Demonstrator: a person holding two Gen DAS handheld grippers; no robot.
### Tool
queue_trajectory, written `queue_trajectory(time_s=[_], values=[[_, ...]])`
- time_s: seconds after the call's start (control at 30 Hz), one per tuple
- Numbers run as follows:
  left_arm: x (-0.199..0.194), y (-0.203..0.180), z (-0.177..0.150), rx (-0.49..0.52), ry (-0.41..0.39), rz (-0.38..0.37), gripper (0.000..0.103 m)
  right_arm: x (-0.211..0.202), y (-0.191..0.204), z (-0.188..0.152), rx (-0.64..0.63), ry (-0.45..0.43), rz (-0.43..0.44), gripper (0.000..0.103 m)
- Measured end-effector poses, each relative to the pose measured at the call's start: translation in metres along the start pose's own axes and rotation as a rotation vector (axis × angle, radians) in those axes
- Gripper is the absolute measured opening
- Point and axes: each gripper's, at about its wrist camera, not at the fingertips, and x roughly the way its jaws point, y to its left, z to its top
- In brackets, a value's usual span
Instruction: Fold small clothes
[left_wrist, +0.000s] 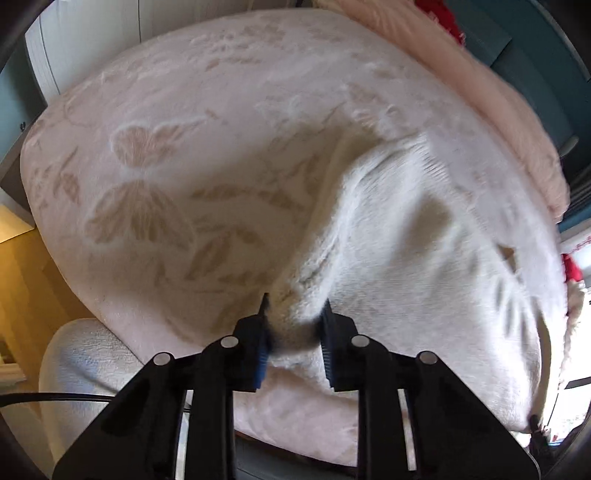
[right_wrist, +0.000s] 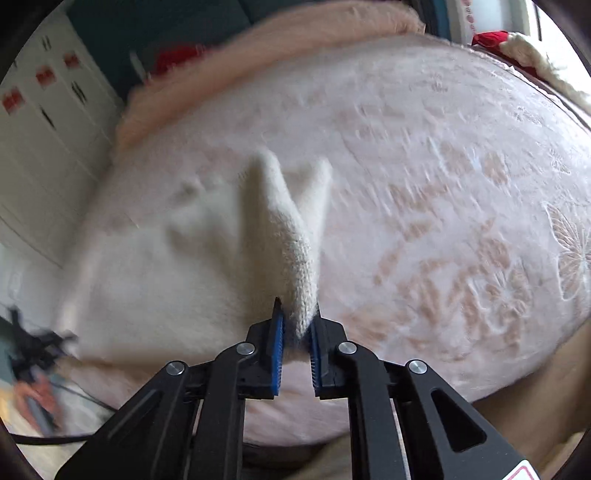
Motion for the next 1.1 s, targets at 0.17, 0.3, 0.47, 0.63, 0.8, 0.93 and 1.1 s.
queue_trajectory(time_s=[0.17, 0.3, 0.47, 0.63, 0.8, 0.93, 1.1], values=[[-0.002, -0.014, -0.001, 0.067, -0.026, 0.043, 0.023, -0.010, 0.009, 0.004, 0.031, -0.025, -0.062, 0.019], [0.001, -0.018, -0.002, 0.090, -0.017, 0.071, 0.026, -0.059, 0.069, 0.016, -0.120, -0.195, -0.116, 0.024], [0.001, -0.024, -0.004, 0.139, -0.025, 0.118, 0.027, -0.024, 0.173, 0.019, -0.290, -0.093, 0.141, 0.001], [0.002, -0.023, -0.004, 0.129, -0.013, 0.114, 0.028, 0.042, 0.245, 0.013, -0.397, 0.008, 0.176, 0.001], [0.008, -0.023, -0.002, 0.142, 0.001, 0.108, 0.031, 0.100, 0.256, 0.009, -0.398, 0.117, 0.101, 0.000], [0.011, -0.025, -0.002, 0.161, -0.006, 0.112, 0.032, 0.111, 0.251, 0.014, -0.366, 0.147, 0.120, 0.000], [0.012, -0.022, 0.000, 0.141, 0.003, 0.095, 0.034, 0.075, 0.253, 0.021, -0.354, 0.096, 0.146, 0.000]])
